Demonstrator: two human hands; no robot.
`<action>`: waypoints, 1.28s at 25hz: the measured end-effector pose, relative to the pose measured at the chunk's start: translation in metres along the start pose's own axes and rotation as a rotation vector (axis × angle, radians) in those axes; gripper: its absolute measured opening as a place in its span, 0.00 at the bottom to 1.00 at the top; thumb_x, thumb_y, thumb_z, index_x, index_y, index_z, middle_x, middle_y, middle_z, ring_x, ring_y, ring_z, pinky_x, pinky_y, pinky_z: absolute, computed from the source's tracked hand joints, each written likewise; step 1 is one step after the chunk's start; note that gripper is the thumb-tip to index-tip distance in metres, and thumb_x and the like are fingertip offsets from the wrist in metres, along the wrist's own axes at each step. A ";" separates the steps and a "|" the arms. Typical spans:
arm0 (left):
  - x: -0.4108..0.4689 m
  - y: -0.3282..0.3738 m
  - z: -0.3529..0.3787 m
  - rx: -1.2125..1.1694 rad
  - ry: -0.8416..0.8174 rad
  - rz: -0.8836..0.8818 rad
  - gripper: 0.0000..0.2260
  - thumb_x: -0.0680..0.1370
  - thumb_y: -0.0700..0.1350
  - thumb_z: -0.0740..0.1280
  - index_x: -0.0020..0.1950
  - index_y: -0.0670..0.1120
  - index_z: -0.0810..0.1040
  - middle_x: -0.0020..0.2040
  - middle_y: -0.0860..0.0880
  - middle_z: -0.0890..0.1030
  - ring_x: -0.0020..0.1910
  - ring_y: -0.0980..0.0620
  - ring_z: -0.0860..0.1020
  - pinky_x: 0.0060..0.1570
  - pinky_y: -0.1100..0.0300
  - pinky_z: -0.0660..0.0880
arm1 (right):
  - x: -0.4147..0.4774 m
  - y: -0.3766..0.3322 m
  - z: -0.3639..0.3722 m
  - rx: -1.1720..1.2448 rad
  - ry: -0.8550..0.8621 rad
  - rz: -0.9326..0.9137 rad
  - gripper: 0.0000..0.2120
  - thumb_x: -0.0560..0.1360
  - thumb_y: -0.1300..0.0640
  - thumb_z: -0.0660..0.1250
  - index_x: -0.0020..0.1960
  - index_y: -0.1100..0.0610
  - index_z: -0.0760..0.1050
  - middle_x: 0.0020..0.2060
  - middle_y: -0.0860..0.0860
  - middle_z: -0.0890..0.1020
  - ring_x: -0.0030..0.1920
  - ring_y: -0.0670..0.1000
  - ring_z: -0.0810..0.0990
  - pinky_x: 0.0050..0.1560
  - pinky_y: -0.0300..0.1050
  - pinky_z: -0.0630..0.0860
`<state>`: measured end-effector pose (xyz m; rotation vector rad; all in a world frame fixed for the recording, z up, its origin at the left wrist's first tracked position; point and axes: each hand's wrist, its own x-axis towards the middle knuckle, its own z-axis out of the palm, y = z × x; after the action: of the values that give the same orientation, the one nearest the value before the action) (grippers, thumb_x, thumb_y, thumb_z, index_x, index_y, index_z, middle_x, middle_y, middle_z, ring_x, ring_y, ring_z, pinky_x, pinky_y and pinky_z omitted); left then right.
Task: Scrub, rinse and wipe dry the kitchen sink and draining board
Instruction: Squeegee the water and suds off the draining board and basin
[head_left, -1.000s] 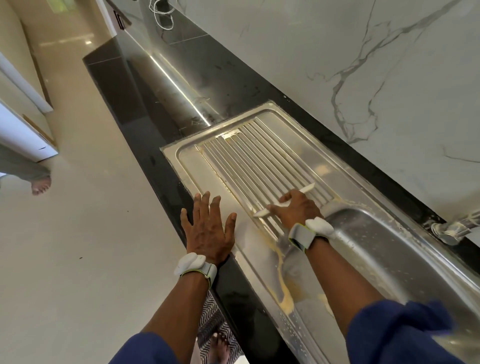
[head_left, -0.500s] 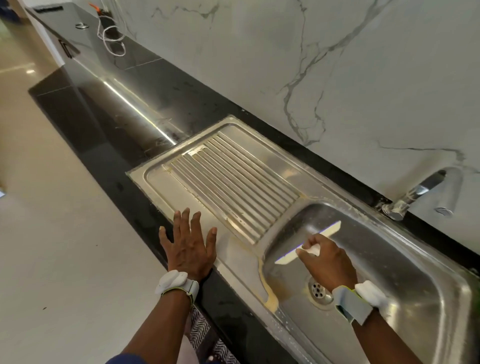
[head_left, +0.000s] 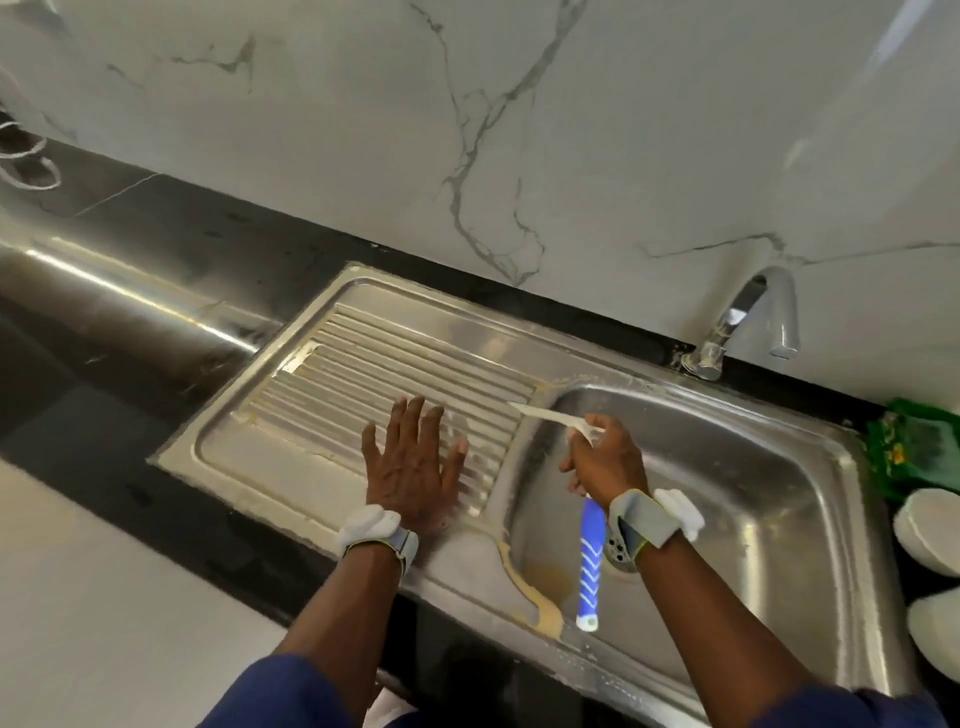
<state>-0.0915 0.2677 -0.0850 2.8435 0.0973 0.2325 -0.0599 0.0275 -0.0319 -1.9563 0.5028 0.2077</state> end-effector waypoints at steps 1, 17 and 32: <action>0.015 0.004 0.002 -0.011 -0.009 0.044 0.29 0.82 0.65 0.49 0.78 0.51 0.68 0.81 0.48 0.65 0.82 0.46 0.56 0.77 0.37 0.50 | 0.004 0.000 0.003 -0.059 0.050 -0.027 0.12 0.78 0.49 0.66 0.61 0.48 0.74 0.42 0.54 0.86 0.33 0.53 0.83 0.33 0.44 0.79; 0.181 0.023 0.050 -0.169 -0.101 0.390 0.25 0.83 0.60 0.52 0.75 0.49 0.70 0.77 0.47 0.69 0.79 0.45 0.63 0.74 0.36 0.60 | 0.107 -0.037 0.040 -1.004 0.110 -0.204 0.25 0.82 0.38 0.50 0.39 0.53 0.73 0.44 0.55 0.85 0.48 0.60 0.82 0.45 0.48 0.66; 0.248 0.186 0.079 0.080 -0.538 0.555 0.29 0.85 0.60 0.43 0.79 0.47 0.67 0.83 0.45 0.60 0.82 0.43 0.56 0.78 0.37 0.56 | 0.095 0.007 -0.069 -1.146 0.054 -0.192 0.25 0.83 0.41 0.50 0.45 0.55 0.79 0.44 0.55 0.83 0.50 0.60 0.82 0.51 0.49 0.73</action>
<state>0.1745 0.0903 -0.0696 2.8349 -0.8062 -0.4380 0.0173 -0.0614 -0.0423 -3.1126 0.2130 0.3698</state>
